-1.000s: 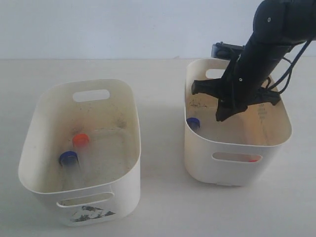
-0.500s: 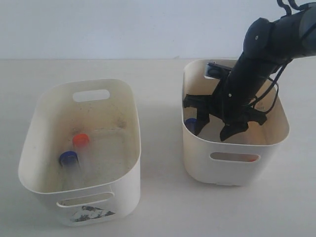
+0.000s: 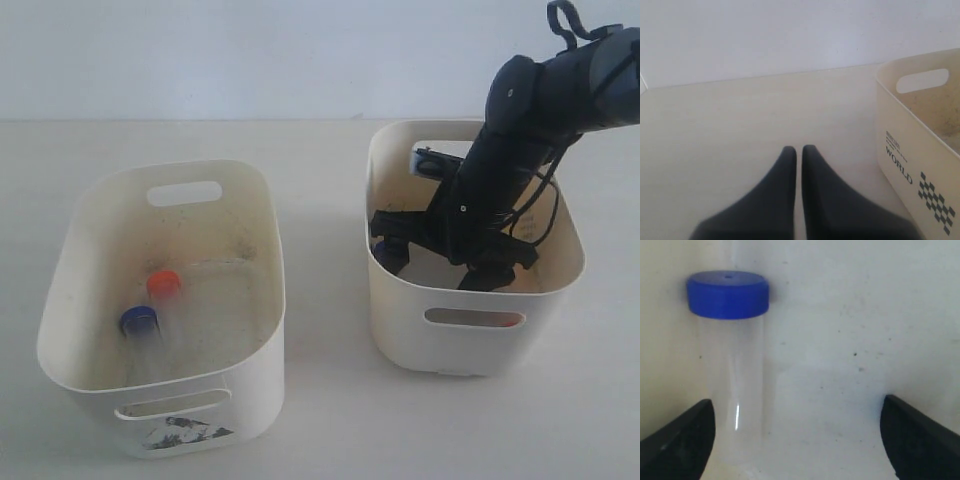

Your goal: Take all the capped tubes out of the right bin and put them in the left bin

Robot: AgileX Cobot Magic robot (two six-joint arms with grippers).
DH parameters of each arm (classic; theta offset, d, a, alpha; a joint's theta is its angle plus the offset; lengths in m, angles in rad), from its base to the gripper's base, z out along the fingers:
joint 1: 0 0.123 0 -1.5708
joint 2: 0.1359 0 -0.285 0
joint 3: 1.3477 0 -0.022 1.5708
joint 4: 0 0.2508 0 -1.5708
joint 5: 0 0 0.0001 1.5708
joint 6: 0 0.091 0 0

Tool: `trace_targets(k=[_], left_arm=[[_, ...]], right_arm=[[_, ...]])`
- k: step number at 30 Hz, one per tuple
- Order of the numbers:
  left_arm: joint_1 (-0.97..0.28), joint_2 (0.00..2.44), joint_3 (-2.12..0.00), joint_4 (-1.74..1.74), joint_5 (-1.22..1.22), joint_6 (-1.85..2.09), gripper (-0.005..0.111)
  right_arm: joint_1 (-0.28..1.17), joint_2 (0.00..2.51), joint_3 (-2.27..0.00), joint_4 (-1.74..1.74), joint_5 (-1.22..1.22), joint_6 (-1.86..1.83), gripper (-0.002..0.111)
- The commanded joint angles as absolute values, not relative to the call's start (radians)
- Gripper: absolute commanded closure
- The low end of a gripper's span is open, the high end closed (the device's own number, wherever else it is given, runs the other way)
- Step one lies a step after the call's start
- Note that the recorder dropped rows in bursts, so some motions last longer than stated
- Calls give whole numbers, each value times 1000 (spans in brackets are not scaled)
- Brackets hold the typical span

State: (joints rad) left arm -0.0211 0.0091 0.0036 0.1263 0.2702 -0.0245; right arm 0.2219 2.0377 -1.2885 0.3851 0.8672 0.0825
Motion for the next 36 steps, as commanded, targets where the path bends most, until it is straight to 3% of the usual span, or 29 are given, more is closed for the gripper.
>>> trace_targets(k=[1,8,14,21,26,36], left_arm=[[-18,6,0,115,261,-36,102],[-18,6,0,115,261,-36,102],[-18,6,0,115,261,-36,102],[-20,7,0,115,261,-36,102],[-20,7,0,115,261,-36,102],[-20,7,0,115,261,-36,102]], right_arm=[[249,2083,-1287,384,844,90,25],[259,2108,-1287,312,835,160,27],[259,2108,-1287,218,842,226,59],[259,2105,-1287,213,848,226,82],[259,2095,-1289,199,852,226,109],[259,1910,-1396,99,857,226,108]])
